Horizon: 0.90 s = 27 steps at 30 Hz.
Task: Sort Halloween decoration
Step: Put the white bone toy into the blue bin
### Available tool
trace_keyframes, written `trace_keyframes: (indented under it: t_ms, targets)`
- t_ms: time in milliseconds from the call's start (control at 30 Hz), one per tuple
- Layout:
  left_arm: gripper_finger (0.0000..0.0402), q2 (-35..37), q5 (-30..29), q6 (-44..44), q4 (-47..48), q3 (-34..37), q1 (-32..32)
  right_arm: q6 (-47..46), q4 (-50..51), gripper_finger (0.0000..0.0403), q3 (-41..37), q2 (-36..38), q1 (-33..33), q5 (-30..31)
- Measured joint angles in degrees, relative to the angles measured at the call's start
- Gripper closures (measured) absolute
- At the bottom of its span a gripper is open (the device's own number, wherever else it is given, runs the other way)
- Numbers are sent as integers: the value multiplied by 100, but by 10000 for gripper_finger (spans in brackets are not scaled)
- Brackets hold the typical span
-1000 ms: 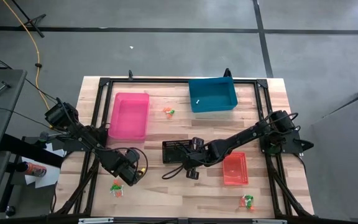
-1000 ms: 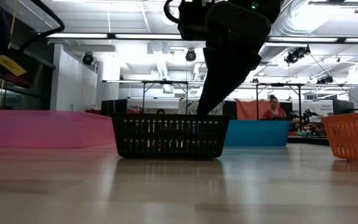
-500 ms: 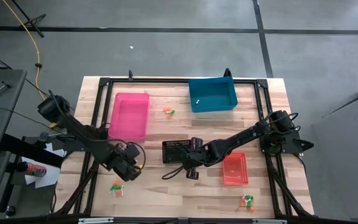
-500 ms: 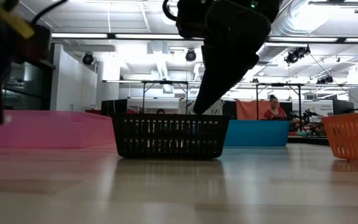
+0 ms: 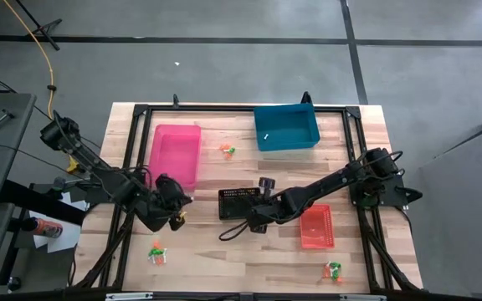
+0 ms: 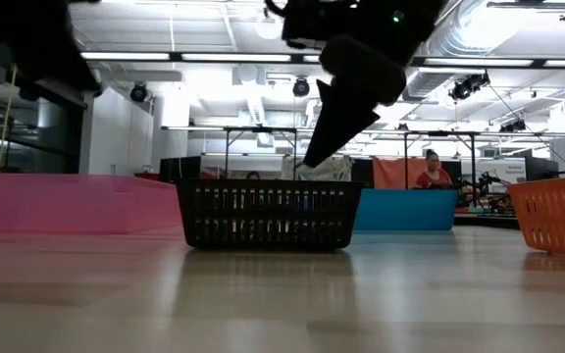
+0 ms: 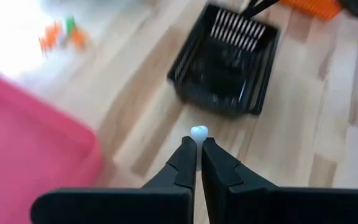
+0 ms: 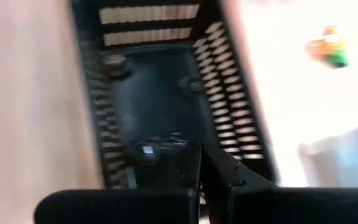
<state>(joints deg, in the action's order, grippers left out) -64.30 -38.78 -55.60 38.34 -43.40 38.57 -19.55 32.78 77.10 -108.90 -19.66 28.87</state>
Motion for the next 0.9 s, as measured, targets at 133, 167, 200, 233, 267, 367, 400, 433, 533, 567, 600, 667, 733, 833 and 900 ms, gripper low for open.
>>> trace_keyframes:
  t_ms: [133, 167, 200, 233, 267, 367, 400, 433, 533, 567, 600, 667, 733, 833, 900]
  targets:
    - [401, 54, -474, 652, -335, -4, -4, -280, 545, 403, 0, 208, 0, 582]
    - [401, 53, -578, 803, -380, -4, -3, -369, 655, 403, 0, 270, 0, 671]
    - [401, 53, -675, 949, -450, -4, -2, -439, 752, 403, 0, 326, 0, 763]
    - [401, 47, -764, 1088, -546, -4, -11, -508, 856, 402, 0, 383, -3, 835]
    - [401, 40, -867, 1212, -621, -4, -39, -575, 958, 402, 0, 438, -9, 904]
    - [401, 45, -1067, 1626, -962, 43, -184, -651, 1169, 402, 0, 530, -41, 1145]
    - [401, 47, -1062, 1820, -1179, 104, -265, -670, 1231, 402, 0, 541, -43, 1176]
    - [401, 45, -996, 2037, -1449, 200, -355, -745, 1306, 402, 0, 545, -57, 1226]
    - [401, 44, -371, 2715, -2541, 591, -693, -1074, 1792, 402, -10, 549, -110, 1395]
    - [401, 44, -91, 2927, -2946, 750, -833, -1215, 1910, 402, -35, 552, -136, 1480]
    - [401, 44, 182, 3107, -3296, 905, -973, -1372, 2054, 402, -84, 558, -168, 1589]
    - [401, 40, 595, 3444, -3960, 1167, -1253, -1693, 2321, 402, -259, 630, -251, 1800]
    - [401, 44, 889, 3721, -4381, 1303, -1520, -2018, 2343, 402, -542, 788, -309, 1801]
    - [401, 44, 1180, 4014, -4600, 1335, -1859, -2602, 2318, 402, -1147, 1156, -378, 1594]
    - [401, 47, 1369, 4252, -4764, 1335, -2050, -2996, 2183, 402, -1605, 1493, -439, 1562]
